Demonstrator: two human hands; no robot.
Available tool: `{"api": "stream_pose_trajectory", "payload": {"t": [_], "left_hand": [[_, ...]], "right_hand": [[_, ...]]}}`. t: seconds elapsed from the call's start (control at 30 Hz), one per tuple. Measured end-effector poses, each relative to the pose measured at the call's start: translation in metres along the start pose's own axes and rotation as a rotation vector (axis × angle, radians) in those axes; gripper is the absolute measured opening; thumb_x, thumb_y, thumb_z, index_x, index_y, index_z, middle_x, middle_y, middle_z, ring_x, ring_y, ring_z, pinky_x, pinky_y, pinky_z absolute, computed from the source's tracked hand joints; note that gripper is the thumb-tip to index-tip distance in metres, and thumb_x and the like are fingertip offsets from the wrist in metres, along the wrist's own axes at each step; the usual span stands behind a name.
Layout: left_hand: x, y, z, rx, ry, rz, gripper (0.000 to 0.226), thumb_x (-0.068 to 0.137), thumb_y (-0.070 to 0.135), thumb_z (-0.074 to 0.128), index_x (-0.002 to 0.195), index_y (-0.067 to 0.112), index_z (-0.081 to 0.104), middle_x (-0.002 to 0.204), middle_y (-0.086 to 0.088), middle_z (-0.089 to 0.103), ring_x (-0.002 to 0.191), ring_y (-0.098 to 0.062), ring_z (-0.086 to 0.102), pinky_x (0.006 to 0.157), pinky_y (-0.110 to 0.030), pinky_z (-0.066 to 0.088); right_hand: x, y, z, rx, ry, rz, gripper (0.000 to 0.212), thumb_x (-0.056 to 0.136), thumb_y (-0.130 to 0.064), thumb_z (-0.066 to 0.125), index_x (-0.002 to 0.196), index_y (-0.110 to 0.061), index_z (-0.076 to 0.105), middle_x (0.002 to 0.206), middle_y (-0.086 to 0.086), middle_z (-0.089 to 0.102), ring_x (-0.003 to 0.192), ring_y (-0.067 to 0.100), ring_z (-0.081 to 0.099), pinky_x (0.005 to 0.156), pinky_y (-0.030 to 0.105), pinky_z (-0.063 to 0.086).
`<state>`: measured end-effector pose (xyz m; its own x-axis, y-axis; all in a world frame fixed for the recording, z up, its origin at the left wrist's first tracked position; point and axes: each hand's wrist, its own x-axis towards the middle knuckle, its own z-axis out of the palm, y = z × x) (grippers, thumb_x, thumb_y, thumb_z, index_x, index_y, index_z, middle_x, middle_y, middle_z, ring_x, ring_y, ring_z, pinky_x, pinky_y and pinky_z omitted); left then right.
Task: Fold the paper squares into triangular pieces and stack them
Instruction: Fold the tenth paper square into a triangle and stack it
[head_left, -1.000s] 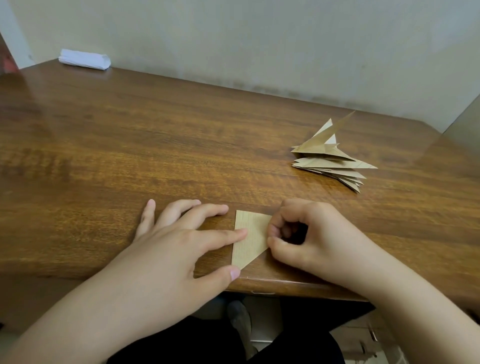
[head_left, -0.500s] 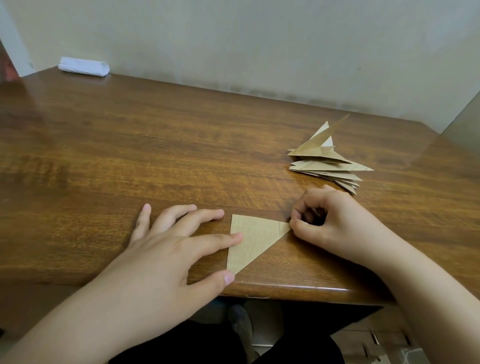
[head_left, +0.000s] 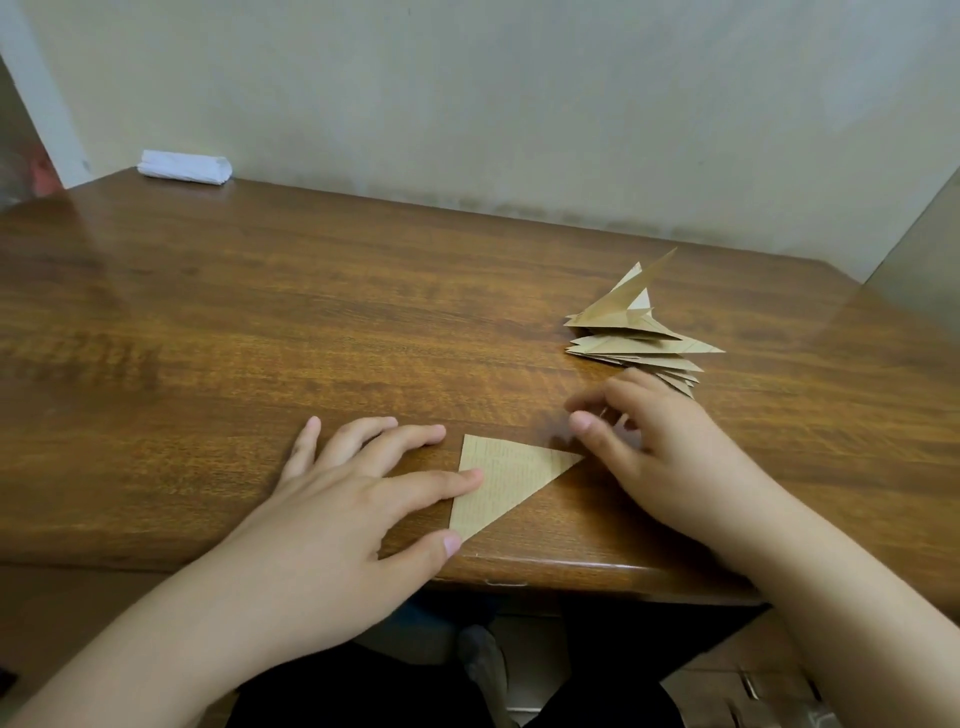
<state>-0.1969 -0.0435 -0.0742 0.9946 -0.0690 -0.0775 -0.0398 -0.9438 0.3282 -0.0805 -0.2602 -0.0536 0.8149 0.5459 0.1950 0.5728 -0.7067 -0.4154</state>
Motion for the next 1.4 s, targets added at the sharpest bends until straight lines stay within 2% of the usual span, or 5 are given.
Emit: {"api": "stream_pose_trajectory", "payload": {"t": [0.33, 0.57, 0.7, 1.0, 1.4], "left_hand": [[0.002, 0.018, -0.002, -0.210, 0.161, 0.085, 0.058, 0.096, 0.030, 0.044, 0.117, 0.073, 0.011, 0.128, 0.046, 0.027, 0.126, 0.024, 0.010, 0.114, -0.017, 0.005], [0.016, 0.032, -0.002, -0.743, 0.356, -0.035, 0.029, 0.085, 0.015, 0.064, 0.099, 0.040, 0.062, 0.078, 0.015, 0.066, 0.074, -0.001, 0.063, 0.071, -0.013, 0.046], [0.039, 0.040, -0.014, -0.795, 0.308, -0.031, 0.020, 0.087, 0.014, 0.063, 0.092, 0.033, 0.067, 0.072, 0.009, 0.069, 0.068, -0.004, 0.066, 0.067, -0.015, 0.049], [0.137, 0.068, -0.035, -0.817, 0.270, 0.075, 0.016, 0.091, 0.017, 0.060, 0.105, 0.024, 0.062, 0.054, 0.004, 0.063, 0.048, -0.007, 0.053, 0.054, -0.017, 0.046], [0.189, 0.052, -0.006, -0.301, 0.434, 0.161, 0.019, 0.090, 0.021, 0.056, 0.105, 0.022, 0.068, 0.073, 0.014, 0.054, 0.067, -0.002, 0.050, 0.065, -0.020, 0.042]], "right_hand": [[-0.025, -0.026, 0.008, 0.111, -0.056, 0.033, 0.011, 0.087, -0.042, 0.060, 0.083, -0.039, 0.050, 0.086, -0.018, 0.055, 0.081, -0.002, 0.052, 0.064, 0.013, 0.040], [-0.039, -0.016, 0.002, 0.389, 0.039, 0.072, 0.040, 0.084, -0.029, 0.068, 0.109, -0.055, 0.050, 0.093, -0.022, 0.067, 0.090, -0.006, 0.060, 0.084, 0.016, 0.048], [-0.033, -0.008, -0.005, 0.386, 0.143, 0.016, 0.051, 0.085, -0.020, 0.067, 0.118, -0.056, 0.052, 0.105, -0.018, 0.063, 0.087, 0.006, 0.065, 0.079, 0.027, 0.052], [0.024, 0.025, -0.038, 0.267, 0.353, 0.165, 0.031, 0.088, -0.008, 0.063, 0.106, -0.033, 0.068, 0.092, -0.022, 0.064, 0.079, -0.007, 0.060, 0.066, 0.000, 0.041], [0.054, 0.065, 0.005, -0.212, 0.278, 0.336, 0.024, 0.091, -0.032, 0.053, 0.112, -0.034, 0.066, 0.110, -0.007, 0.038, 0.109, 0.018, 0.037, 0.089, 0.026, 0.029]]}}
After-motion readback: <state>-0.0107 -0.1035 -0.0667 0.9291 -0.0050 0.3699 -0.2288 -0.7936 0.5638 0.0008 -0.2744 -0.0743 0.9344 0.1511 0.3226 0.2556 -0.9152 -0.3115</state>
